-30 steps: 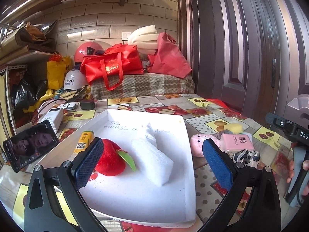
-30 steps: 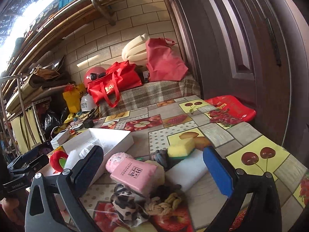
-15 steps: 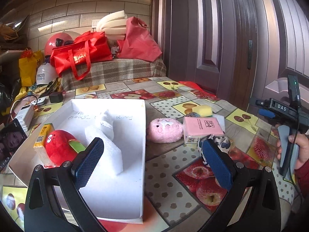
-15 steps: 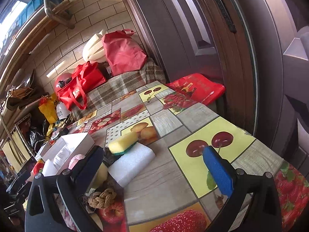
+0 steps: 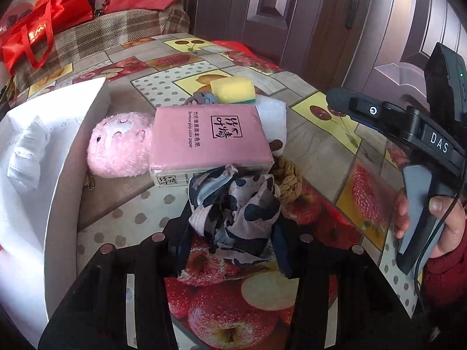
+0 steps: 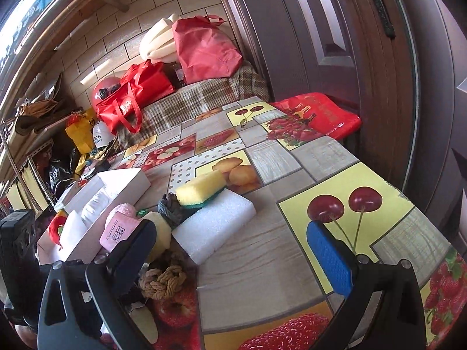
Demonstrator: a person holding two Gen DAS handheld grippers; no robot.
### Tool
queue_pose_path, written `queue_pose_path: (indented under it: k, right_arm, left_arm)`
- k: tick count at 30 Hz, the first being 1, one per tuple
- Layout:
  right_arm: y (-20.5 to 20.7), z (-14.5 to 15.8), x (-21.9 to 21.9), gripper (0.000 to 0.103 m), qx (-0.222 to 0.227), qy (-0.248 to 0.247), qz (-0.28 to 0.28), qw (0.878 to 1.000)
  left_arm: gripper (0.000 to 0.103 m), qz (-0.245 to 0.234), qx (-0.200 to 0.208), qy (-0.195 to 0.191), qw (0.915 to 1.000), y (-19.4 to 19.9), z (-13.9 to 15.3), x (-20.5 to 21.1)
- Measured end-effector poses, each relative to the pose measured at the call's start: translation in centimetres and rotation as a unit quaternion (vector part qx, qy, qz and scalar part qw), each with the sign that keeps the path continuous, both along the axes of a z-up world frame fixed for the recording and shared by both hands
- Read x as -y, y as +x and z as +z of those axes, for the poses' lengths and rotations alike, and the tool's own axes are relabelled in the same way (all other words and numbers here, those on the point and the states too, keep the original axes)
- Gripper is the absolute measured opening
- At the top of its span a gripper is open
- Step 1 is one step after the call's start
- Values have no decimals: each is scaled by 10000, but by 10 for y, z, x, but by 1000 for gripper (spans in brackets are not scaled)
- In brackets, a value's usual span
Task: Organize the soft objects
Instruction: 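Grasp the cow-print cloth with the left tool while the right tool grasps the pink tissue pack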
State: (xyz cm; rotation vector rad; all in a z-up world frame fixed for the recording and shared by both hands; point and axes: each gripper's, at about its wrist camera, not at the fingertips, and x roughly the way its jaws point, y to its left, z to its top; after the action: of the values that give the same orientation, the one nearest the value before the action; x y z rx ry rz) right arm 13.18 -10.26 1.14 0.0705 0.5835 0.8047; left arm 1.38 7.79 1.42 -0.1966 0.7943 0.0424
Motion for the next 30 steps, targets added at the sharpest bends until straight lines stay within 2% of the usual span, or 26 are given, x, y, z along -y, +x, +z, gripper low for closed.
queue_pose_path:
  k: [1, 4, 6, 8, 10, 14, 18, 21, 22, 23, 27, 30]
  right_arm:
    - [3, -2, -3, 103, -86, -51, 25, 9999]
    - [8, -6, -9, 103, -278, -144, 189, 9993]
    - [-2, 1, -6, 103, -37, 129, 410, 9991]
    - [-16, 9, -10, 103, 354, 282, 767, 9960]
    - [-30, 12, -27, 103, 668, 56, 1108, 9916]
    - [-51, 10, -72, 103, 1166, -667, 1822, 9740]
    - [-70, 7, -107, 103, 1972, -1255, 2176, 9476]
    - [-71, -3, -128, 102, 2019, -1730, 2463, 9320]
    - [-71, -5, -132, 93, 2022, -1830, 2499, 9291]
    - [-69, -7, -135, 79, 1983, -1916, 2526, 9274]
    - [-68, -9, -134, 72, 1944, -1970, 2511, 9276]
    - [-73, -5, -123, 64, 2075, -1800, 2387, 9314]
  left_arm:
    - [39, 30, 118, -40, 9999, -5, 2, -2]
    - [38, 162, 302, -106, 9994, -21, 6, -6]
    - [38, 237, 458, -108, 9986, -37, 10, -7]
    - [38, 337, 645, 72, 9973, -53, 17, -7]
    - [38, 478, 873, 273, 9947, -70, 23, -6]
    - [38, 770, 1226, 581, 9878, -95, 32, -9]
    - [38, 873, 1277, 493, 9867, -102, 33, -18]
    - [38, 900, 1243, 433, 9872, -102, 31, -21]
    - [38, 896, 1237, 437, 9873, -101, 31, -21]
    - [38, 892, 1237, 446, 9873, -100, 31, -21]
    - [38, 900, 1261, 438, 9870, -100, 31, -21]
    - [38, 931, 1337, 423, 9857, -103, 33, -22]
